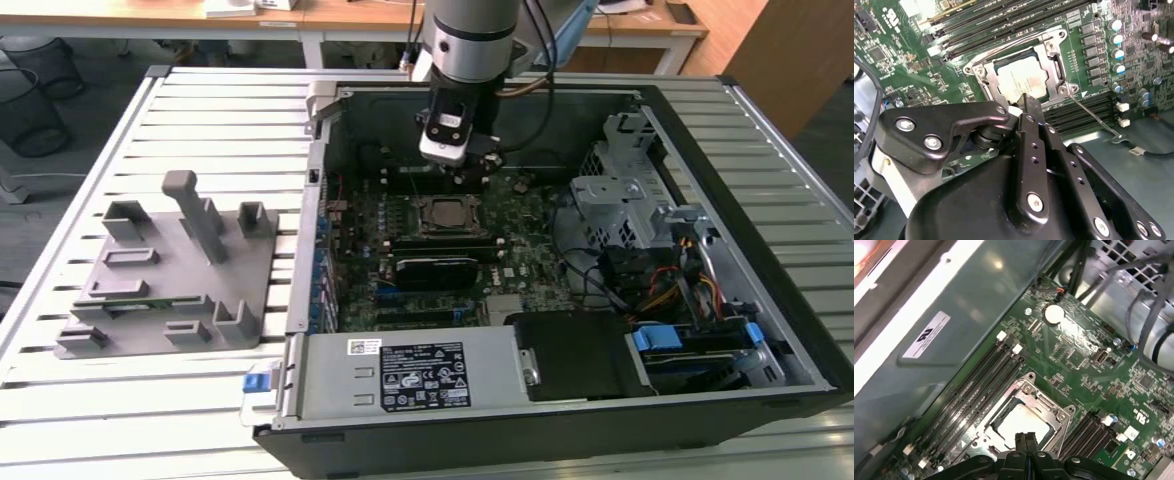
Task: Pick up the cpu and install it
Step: 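Install the first cpu locking lever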
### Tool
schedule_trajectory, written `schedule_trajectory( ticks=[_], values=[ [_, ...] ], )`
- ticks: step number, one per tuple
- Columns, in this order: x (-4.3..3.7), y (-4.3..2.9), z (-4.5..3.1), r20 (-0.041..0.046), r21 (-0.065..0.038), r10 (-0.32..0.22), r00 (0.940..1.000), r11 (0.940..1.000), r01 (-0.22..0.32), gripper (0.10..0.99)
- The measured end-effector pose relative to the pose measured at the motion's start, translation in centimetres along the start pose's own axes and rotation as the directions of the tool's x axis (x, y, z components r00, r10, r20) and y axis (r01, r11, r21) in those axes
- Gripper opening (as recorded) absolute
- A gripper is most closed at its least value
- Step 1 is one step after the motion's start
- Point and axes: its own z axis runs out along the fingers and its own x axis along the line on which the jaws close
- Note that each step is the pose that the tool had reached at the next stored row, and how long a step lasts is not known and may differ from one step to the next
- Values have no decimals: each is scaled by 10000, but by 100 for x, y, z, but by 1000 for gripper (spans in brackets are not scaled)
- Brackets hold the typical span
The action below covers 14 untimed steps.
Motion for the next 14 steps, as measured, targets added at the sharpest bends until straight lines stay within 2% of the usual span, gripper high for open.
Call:
schedule_trajectory(
  ticks=[6, 14],
  values=[
    [0, 0, 0, -13, 6, -523, 9986, 9986, 523, 106],
    [0, 0, 0, -32, 13, -1281, 9918, 9918, 1281, 106]
  ],
)
